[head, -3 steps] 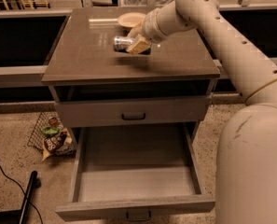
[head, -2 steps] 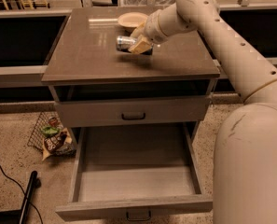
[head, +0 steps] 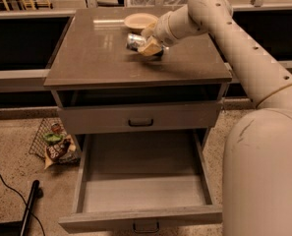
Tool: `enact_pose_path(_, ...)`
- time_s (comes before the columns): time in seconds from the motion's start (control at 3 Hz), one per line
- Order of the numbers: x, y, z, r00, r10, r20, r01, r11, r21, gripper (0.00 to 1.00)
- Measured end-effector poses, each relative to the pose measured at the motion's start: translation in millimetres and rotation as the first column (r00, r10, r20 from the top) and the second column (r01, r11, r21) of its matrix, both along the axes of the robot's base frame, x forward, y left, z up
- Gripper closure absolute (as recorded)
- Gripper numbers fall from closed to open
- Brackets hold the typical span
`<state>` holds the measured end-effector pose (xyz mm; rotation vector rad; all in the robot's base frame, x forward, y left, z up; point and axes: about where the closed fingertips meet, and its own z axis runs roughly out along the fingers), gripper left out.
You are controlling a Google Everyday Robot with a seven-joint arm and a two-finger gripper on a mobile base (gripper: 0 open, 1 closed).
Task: Pick redbull can from middle drawer and place on counter
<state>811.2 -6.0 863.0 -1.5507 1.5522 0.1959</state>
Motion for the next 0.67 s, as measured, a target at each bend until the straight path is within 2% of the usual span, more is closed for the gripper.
enact_pose_path(0.33,-1,-8,8,0.9998,-0.016,0.013,0.016,1.0,0.0,0.0)
enact_pose_path(0.67,-18,-25,36,0.9975,-0.033,0.062,0.034,0.999,-0.015,0.0)
